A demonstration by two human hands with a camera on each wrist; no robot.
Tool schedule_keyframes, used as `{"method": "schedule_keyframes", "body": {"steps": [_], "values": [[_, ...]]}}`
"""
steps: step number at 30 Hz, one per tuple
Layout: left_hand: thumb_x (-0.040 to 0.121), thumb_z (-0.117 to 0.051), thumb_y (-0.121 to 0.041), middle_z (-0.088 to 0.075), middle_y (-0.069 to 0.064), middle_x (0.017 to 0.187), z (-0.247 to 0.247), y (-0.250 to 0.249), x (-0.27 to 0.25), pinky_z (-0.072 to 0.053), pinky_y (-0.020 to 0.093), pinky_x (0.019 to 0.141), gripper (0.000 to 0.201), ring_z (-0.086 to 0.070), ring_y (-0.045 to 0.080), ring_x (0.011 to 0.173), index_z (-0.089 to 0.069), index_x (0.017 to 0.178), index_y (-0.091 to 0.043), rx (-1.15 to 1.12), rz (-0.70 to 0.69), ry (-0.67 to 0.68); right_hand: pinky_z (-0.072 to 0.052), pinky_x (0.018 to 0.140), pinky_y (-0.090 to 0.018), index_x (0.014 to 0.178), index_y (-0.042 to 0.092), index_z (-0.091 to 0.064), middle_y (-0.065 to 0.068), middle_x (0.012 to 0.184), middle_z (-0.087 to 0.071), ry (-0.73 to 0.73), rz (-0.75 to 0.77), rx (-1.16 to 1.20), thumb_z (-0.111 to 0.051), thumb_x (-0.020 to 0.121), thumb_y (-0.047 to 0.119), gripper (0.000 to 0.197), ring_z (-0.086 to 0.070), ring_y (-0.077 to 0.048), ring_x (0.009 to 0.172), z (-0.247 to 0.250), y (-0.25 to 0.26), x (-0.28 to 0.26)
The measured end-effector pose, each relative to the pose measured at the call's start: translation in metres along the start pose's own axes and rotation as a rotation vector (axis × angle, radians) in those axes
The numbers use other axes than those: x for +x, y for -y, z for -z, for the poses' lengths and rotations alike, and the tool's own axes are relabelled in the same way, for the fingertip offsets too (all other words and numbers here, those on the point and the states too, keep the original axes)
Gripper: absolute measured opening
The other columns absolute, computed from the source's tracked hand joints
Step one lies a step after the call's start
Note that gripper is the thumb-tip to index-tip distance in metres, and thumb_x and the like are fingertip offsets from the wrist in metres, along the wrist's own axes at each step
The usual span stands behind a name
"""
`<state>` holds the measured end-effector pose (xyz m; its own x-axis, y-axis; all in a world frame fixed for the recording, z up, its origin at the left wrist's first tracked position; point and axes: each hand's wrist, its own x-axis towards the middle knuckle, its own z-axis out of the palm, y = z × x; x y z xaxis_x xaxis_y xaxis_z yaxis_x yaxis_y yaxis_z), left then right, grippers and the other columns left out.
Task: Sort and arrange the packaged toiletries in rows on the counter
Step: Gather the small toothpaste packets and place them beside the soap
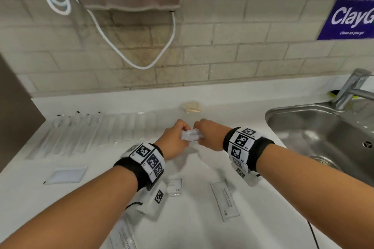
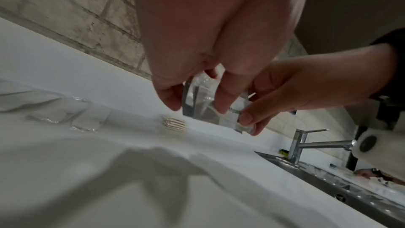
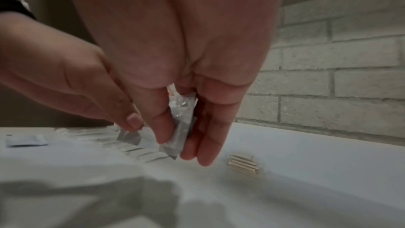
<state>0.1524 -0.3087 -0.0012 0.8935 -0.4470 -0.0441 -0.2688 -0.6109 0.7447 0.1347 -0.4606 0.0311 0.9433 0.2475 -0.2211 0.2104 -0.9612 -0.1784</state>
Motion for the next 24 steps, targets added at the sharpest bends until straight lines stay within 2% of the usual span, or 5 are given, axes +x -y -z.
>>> {"method": "schedule_keyframes", "body": {"steps": [5,10,13,18,24], "values": [[0.093,-0.041,-0.005,-0.04,0.013,0.135,-0.015,0.01,0.029,-0.036,0.036,0.102,0.046,-0.038,0.031,0.125,-0.034,0.138,-0.012,0.361,0.099,0.063,-0.041,0.073,-0.031,0.125,0.002,-0.041,-0.015,0.124,-0.043,0.046,0.051,-0.103,-0.049,0.087,-0.006,0.039,-0.057,-0.03,0.092,-0.025,-0.013,0.043],[0.088,-0.047,0.0,-0.03,0.014,0.136,-0.024,0.022,0.034,-0.034,0.034,0.101,0.052,-0.033,0.032,0.125,-0.035,0.138,-0.007,0.528,0.202,0.127,-0.039,0.075,-0.034,0.128,0.001,-0.036,-0.017,0.128,-0.045,0.058,0.057,-0.128,-0.047,0.087,-0.008,0.043,-0.059,-0.036,0.106,-0.047,-0.01,0.061],[0.086,-0.049,-0.004,-0.028,0.011,0.138,-0.028,0.024,0.035,-0.034,0.033,0.104,0.054,-0.032,0.03,0.126,-0.034,0.138,-0.008,0.452,0.269,0.137,-0.04,0.093,-0.036,0.134,0.0,-0.032,-0.015,0.131,-0.04,0.065,0.071,-0.186,-0.047,0.088,-0.002,0.049,-0.049,-0.034,0.117,-0.061,-0.006,0.064],[0.086,-0.045,-0.005,-0.026,0.008,0.142,-0.03,0.019,0.034,-0.033,0.033,0.109,0.059,-0.032,0.026,0.128,-0.029,0.142,-0.011,0.316,0.29,0.128,-0.041,0.1,-0.035,0.144,0.003,-0.024,-0.012,0.134,-0.033,0.073,0.07,-0.347,-0.061,0.081,0.012,0.074,-0.038,-0.029,0.119,-0.077,-0.001,0.064],[0.087,-0.048,-0.007,-0.028,0.009,0.139,-0.031,0.019,0.032,-0.033,0.031,0.108,0.056,-0.032,0.026,0.128,-0.031,0.14,-0.01,0.357,0.275,0.133,-0.039,0.099,-0.04,0.141,0.0,-0.03,-0.016,0.134,-0.033,0.053,0.078,-0.278,-0.056,0.085,0.013,0.063,-0.036,-0.033,0.119,-0.079,0.0,0.058]]}}
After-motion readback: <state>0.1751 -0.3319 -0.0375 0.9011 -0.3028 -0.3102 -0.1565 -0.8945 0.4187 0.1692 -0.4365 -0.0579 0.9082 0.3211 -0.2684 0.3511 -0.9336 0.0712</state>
